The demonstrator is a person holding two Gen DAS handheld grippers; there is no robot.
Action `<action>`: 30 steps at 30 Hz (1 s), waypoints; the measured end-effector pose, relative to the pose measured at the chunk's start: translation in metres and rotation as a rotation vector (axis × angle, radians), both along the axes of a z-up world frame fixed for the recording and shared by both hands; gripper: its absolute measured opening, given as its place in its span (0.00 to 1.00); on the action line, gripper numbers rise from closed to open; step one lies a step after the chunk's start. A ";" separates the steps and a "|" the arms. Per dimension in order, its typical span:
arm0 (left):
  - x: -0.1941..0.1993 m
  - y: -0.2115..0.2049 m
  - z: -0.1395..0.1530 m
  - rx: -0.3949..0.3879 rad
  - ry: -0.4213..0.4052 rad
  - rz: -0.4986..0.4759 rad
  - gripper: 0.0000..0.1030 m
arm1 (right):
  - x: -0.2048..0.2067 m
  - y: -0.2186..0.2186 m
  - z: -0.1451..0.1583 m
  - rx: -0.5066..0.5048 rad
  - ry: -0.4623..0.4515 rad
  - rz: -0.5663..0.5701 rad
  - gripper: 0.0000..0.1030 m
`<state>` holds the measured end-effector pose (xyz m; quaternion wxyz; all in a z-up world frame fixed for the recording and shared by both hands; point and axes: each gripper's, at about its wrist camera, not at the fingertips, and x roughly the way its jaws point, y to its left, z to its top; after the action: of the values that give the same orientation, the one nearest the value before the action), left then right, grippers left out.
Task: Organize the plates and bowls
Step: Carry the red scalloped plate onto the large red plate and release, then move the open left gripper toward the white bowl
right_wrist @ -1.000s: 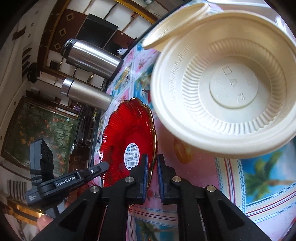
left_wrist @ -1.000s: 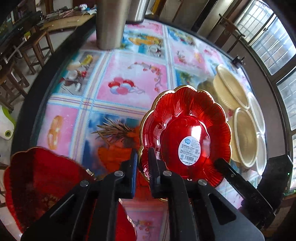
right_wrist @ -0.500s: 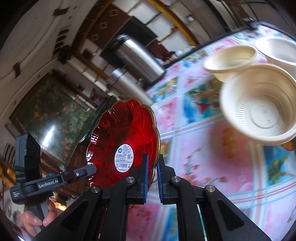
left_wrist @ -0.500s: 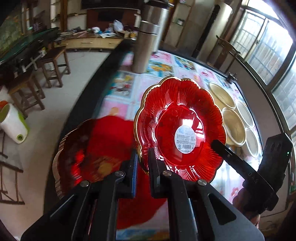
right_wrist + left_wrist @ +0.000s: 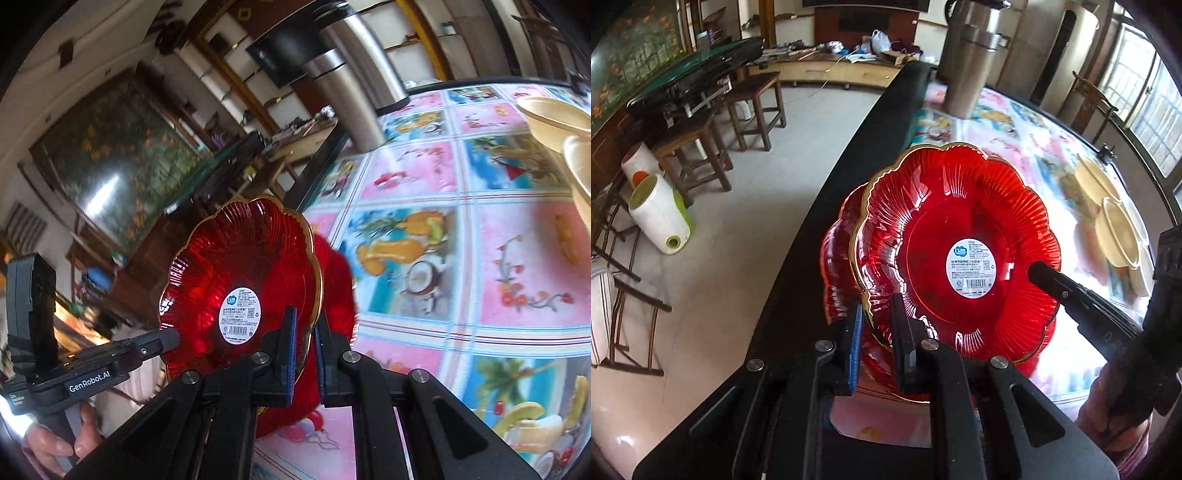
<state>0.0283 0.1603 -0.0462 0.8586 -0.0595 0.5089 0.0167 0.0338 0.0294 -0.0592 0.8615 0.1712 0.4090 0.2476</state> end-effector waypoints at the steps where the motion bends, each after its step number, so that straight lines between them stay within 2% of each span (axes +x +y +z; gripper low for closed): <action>1: 0.001 0.002 -0.003 0.009 0.007 0.005 0.12 | 0.001 0.005 -0.002 -0.016 0.004 0.009 0.08; 6: 0.005 0.004 -0.009 0.053 0.022 0.009 0.12 | 0.003 0.026 -0.010 -0.086 0.018 0.030 0.09; 10: 0.002 0.002 -0.004 0.102 -0.007 0.015 0.12 | 0.011 0.030 -0.016 -0.134 0.037 0.036 0.10; 12: 0.000 0.004 -0.001 0.121 -0.024 0.026 0.12 | 0.011 0.031 -0.015 -0.172 0.014 0.019 0.11; 16: -0.008 0.004 0.014 0.118 -0.085 0.046 0.12 | 0.013 0.028 -0.011 -0.181 0.024 0.027 0.17; 19: -0.017 -0.004 0.031 0.116 -0.154 0.046 0.14 | 0.008 0.025 0.001 -0.204 -0.013 0.064 0.29; 21: -0.022 -0.018 0.041 0.102 -0.196 0.021 0.25 | -0.003 0.014 0.021 -0.213 -0.116 0.052 0.31; 22: -0.025 -0.028 0.046 0.090 -0.216 0.000 0.44 | -0.010 0.005 0.033 -0.208 -0.177 0.042 0.40; 23: -0.028 -0.042 0.049 0.079 -0.239 -0.034 0.64 | -0.019 -0.010 0.046 -0.194 -0.244 0.027 0.54; 24: -0.029 -0.054 0.051 0.075 -0.255 -0.060 0.70 | -0.025 -0.023 0.055 -0.179 -0.286 0.009 0.62; 25: -0.033 -0.073 0.053 0.071 -0.275 -0.104 0.72 | -0.030 -0.035 0.060 -0.169 -0.317 -0.012 0.69; 27: -0.033 -0.104 0.053 0.065 -0.279 -0.185 0.72 | -0.036 -0.064 0.069 -0.171 -0.352 -0.078 0.70; 30: -0.031 -0.153 0.046 0.020 -0.249 -0.315 0.72 | -0.043 -0.118 0.067 -0.174 -0.338 -0.177 0.70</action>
<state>-0.0031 0.0074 -0.0004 0.9074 0.0279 0.4017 -0.1202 -0.0094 -0.0887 0.0077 0.9477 0.0874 0.2620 0.1597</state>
